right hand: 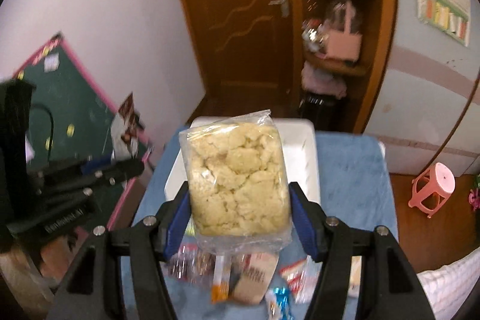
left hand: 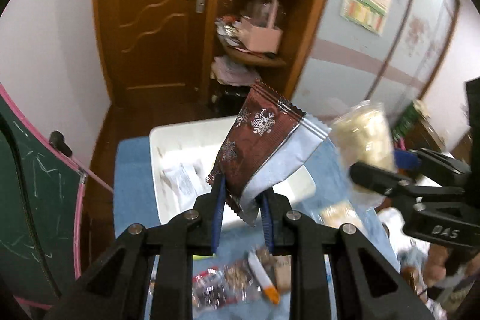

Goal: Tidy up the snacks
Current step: 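Carry both packets over the white tray and release them inside, then withdraw both tools from the tray toward the remaining snacks, then grasp the white-orange oat bar with the right tool while the left grasps the round-biscuit bag, then lift both snacks over the white tray and release them inside, then withdraw both tools from the tray toward the remaining snacks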

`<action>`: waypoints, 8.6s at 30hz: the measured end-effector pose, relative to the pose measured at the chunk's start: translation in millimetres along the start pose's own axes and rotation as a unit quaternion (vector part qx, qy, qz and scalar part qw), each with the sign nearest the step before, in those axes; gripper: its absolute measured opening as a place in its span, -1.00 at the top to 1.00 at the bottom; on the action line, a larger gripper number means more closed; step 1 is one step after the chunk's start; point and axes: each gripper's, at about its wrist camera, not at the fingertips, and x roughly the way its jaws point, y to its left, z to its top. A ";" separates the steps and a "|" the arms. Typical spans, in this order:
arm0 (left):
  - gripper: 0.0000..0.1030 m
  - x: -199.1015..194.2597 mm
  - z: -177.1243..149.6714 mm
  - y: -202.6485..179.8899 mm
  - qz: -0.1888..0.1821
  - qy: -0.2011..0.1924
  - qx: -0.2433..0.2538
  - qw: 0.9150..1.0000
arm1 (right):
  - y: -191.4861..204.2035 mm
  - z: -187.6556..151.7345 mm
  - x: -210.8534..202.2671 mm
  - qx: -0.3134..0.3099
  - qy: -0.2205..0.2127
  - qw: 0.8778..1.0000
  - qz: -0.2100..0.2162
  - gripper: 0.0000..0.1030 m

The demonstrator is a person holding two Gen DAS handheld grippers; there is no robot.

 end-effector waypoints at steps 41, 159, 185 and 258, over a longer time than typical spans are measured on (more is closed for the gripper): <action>-0.61 90.9 27.1 16.1 0.106 0.046 -0.040 0.992 | -38.3 34.7 103.7 0.047 0.060 0.997 -0.011 -0.50; -0.45 112.8 -195.7 118.4 0.141 0.276 -0.152 0.939 | 20.5 -181.5 137.5 0.004 0.278 0.959 0.059 0.65; -0.46 37.5 -0.4 2.7 0.091 0.071 -0.010 0.993 | -26.6 -11.4 48.0 0.038 0.060 0.996 0.045 0.64; -0.88 14.6 -46.8 16.0 0.080 0.075 0.026 0.994 | -8.7 -70.2 59.7 0.058 0.113 0.992 -0.020 0.04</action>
